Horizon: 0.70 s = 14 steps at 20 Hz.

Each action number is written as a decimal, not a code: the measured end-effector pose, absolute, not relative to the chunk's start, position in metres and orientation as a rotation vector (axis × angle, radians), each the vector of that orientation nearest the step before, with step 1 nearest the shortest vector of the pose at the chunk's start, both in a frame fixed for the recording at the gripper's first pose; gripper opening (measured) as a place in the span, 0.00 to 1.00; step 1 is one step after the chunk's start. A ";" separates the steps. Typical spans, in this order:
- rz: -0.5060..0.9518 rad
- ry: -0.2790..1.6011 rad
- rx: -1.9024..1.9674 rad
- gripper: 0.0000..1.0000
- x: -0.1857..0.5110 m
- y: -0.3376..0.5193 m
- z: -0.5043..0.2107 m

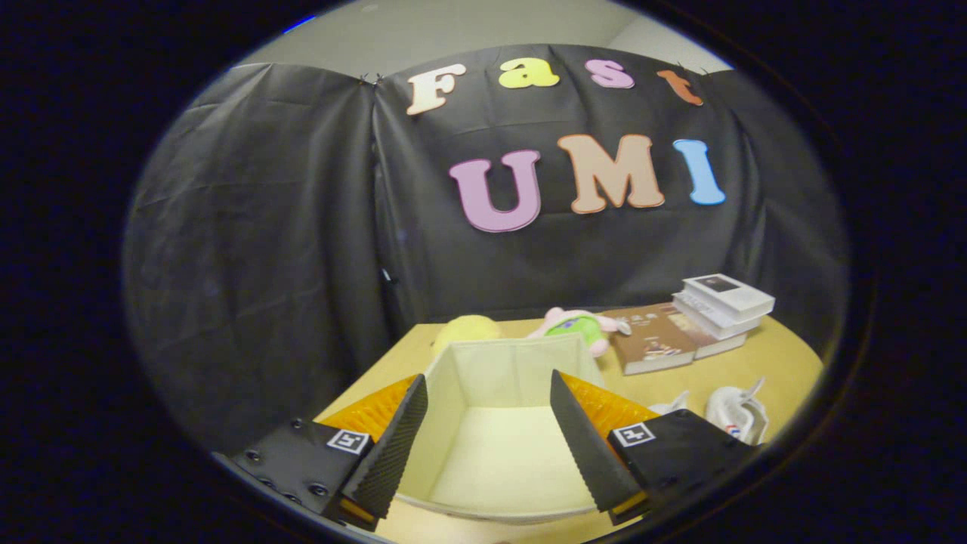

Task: Open the storage box then place both shoes into the box .Put the left shoe in first, then the right shoe, with the right side of both shoes facing outward in a uniform manner.

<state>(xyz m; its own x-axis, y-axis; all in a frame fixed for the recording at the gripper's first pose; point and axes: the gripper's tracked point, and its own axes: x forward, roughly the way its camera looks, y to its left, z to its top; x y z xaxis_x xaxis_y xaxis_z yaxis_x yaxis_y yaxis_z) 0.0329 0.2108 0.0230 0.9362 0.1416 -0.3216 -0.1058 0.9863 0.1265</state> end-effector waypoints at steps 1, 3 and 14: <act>0.084 0.329 0.093 1.00 0.031 0.190 0.027; 0.001 0.318 0.077 1.00 0.034 0.154 0.031; -0.319 0.643 -0.059 0.99 -0.006 0.014 -0.054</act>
<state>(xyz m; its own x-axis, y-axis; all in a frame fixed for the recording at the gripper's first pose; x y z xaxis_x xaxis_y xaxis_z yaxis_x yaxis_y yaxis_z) -0.0064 0.0136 -0.0535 0.7533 -0.3103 -0.5799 0.2738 0.9496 -0.1524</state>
